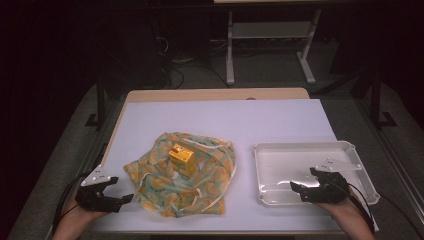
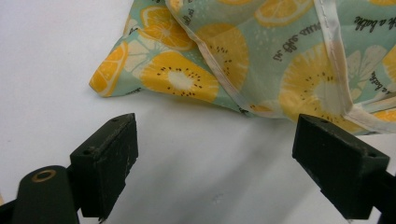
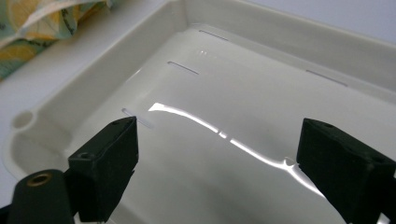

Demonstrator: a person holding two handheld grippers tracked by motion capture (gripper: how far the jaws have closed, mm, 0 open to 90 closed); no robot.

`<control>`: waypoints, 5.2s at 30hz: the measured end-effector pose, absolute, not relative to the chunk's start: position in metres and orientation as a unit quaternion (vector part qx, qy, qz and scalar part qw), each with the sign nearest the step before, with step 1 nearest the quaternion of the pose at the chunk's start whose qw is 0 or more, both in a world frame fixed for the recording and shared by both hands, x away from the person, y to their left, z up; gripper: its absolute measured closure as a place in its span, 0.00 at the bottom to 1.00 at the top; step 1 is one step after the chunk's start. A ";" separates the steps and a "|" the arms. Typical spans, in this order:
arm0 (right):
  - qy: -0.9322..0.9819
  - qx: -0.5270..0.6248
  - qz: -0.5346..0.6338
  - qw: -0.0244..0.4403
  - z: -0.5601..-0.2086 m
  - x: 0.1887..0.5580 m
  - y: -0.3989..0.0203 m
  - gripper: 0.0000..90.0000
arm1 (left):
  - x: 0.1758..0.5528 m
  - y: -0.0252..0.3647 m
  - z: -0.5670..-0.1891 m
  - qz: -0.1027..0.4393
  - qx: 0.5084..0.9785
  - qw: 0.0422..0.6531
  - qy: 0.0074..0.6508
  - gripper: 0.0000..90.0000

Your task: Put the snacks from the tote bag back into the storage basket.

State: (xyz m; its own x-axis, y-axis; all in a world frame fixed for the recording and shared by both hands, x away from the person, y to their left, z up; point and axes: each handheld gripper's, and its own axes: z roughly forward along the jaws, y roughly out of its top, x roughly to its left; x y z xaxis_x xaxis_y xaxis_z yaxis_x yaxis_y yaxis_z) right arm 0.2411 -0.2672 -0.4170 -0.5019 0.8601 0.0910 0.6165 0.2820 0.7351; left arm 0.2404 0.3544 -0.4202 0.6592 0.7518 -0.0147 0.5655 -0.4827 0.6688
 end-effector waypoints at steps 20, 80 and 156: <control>0.788 0.473 0.360 0.160 -0.416 0.241 -0.265 0.14 | 0.251 0.348 -0.387 0.133 0.836 0.368 0.385 0.30; 0.803 0.458 0.342 0.169 -0.416 0.241 -0.260 0.14 | 0.327 0.250 -0.383 0.097 0.860 0.370 0.339 1.00; 0.805 0.457 0.341 0.164 -0.417 0.243 -0.259 0.15 | 0.297 0.201 -0.385 0.054 0.903 0.351 0.241 1.00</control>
State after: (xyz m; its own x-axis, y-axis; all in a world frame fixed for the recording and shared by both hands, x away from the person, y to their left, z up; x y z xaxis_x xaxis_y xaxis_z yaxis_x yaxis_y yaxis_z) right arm 0.2429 -0.2590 -0.4173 -0.5279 0.8480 0.0478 0.6247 0.3496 0.6982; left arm 0.2974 0.2010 -0.3848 0.8776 0.4739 -0.0724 0.3982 -0.6365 0.6605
